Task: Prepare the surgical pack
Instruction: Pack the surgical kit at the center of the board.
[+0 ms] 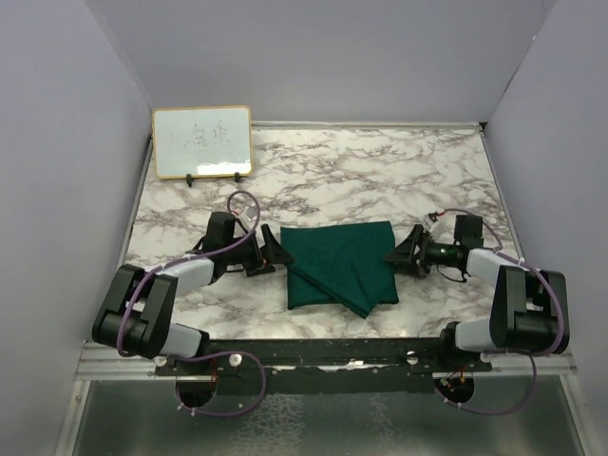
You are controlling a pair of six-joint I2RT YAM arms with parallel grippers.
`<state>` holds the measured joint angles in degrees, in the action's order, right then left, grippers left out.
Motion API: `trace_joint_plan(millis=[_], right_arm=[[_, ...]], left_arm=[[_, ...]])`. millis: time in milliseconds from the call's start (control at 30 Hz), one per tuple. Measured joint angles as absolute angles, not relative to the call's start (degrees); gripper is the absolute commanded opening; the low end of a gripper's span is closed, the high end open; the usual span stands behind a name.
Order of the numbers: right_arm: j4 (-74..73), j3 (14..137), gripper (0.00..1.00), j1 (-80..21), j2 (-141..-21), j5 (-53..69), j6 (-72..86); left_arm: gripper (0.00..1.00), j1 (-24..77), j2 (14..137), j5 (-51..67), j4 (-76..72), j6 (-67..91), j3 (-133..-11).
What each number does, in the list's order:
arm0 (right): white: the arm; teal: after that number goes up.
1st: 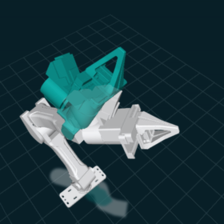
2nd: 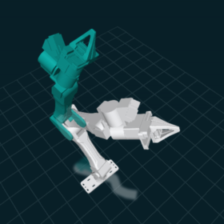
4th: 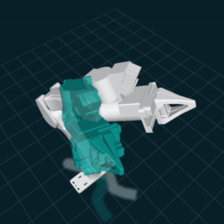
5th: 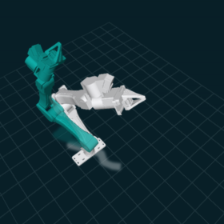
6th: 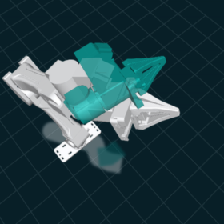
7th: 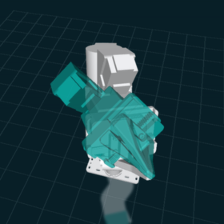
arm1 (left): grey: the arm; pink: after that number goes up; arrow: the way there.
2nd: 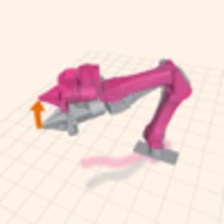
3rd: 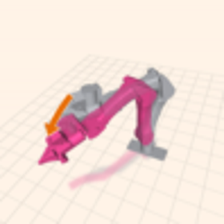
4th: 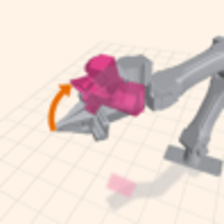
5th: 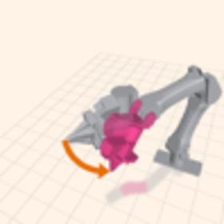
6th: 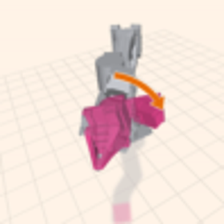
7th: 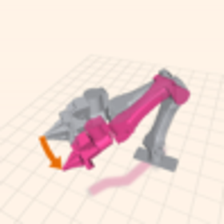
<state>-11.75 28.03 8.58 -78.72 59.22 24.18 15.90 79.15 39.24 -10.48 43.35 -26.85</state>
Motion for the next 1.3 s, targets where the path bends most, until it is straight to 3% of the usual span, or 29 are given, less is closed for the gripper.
trace_joint_plan(millis=[200,300,600,967,1300], right_arm=[[-8.8,24.7,0.64,8.6,-82.4,59.7,25.7],[-7.2,23.9,0.58,8.4,-84.4,59.9,26.3],[-0.9,23.1,0.39,8.3,-87.4,63.5,28.3],[13.3,19.7,0.37,8.1,-91.1,66.9,35.8],[24.8,26.2,0.36,4.3,-99.9,66.1,43.6]], left_arm=[[0.76,16.2,82.3,40.3,-15.3,46.1,-25.4],[0.64,16.6,83.7,41.0,-17.7,47.1,-25.1],[0.45,17.0,85.6,42.8,-26.2,51.3,-22.3],[0.27,17.0,92.5,46.7,-40.6,58.9,-21.7],[0.24,13.9,103.3,44.5,-52.6,64.7,-28.6]])
